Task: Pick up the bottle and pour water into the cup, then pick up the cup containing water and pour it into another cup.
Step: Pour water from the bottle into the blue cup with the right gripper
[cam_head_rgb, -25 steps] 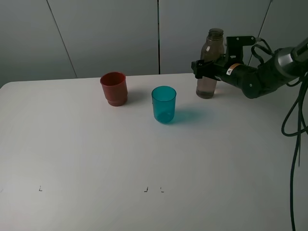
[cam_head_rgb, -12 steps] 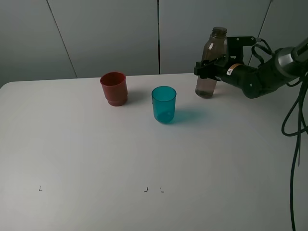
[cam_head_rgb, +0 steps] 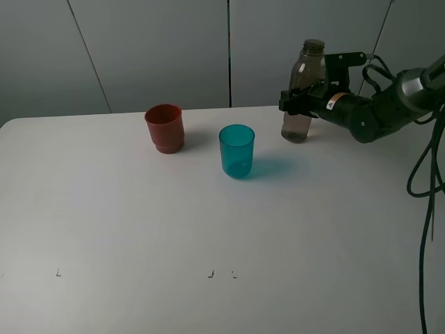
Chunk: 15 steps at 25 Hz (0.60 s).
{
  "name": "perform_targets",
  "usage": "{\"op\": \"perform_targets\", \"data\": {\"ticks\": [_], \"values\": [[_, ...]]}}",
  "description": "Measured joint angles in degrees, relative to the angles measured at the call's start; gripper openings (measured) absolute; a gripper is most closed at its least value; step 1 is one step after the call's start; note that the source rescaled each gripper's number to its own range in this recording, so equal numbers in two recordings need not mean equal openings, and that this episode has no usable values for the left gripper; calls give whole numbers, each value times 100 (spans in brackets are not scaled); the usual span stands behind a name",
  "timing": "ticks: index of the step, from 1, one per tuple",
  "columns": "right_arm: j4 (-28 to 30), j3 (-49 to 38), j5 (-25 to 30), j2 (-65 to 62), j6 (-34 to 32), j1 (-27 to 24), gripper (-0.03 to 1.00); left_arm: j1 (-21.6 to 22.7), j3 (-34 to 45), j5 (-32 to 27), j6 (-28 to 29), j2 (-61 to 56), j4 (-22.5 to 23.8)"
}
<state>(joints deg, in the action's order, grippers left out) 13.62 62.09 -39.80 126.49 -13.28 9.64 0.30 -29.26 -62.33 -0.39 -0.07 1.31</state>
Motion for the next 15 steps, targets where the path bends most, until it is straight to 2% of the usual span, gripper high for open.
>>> {"op": "perform_targets", "data": {"ticks": [6,13,15], "values": [[350,0,253,-229,51,0,0,0,0,0,0,0,0],[1265,0,244,-631,829,48,0,0,0,0,0,0,0],[1365,0,244,-655,991,93,0,0,0,0,0,0,0]]}}
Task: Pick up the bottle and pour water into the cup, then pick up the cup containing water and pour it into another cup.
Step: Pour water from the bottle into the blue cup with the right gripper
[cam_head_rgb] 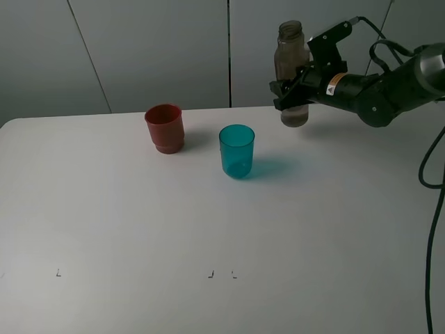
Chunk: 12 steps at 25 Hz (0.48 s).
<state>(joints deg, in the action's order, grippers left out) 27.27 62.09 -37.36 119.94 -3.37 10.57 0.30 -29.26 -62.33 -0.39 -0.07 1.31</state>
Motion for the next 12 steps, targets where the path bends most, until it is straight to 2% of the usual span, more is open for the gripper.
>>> {"op": "perform_targets", "data": {"ticks": [7,12], "values": [[101,0,293,0,1263,427,0,0,0,0,0,0,0],[110,0,302,0,1583,428,0,0,0,0,39,0,0]]}}
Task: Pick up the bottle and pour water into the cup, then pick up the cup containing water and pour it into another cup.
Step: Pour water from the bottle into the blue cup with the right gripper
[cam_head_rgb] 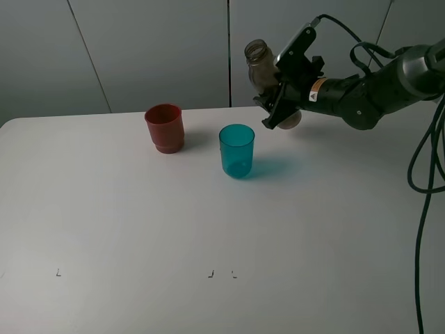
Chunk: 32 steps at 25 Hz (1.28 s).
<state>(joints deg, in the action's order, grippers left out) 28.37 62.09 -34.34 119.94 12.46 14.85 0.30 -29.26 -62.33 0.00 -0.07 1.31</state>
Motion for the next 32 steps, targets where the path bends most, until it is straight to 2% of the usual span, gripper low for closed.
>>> {"op": "perform_targets", "data": {"ticks": [16,29,32], "values": [[-39,0,217,0,2410,0,0,0,0,0,-39,0,0],[-39,0,237,0,3953,0,0,0,0,0,-39,0,0],[-39,0,248,0,4120,0,0,0,0,0,-39,0,0]]}}
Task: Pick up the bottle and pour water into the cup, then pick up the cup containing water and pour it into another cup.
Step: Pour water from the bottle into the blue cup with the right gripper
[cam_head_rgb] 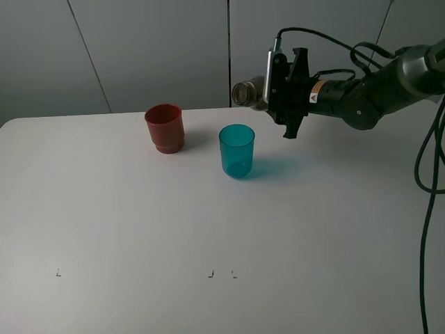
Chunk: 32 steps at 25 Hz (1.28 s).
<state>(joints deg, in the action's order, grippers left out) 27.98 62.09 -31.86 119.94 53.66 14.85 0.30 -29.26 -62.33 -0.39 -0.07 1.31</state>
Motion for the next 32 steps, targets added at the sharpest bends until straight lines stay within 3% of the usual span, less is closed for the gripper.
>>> {"op": "perform_targets", "data": {"ticks": [32], "values": [[-211,0,11,0,1434,0,0,0,0,0,0,0,0]]}}
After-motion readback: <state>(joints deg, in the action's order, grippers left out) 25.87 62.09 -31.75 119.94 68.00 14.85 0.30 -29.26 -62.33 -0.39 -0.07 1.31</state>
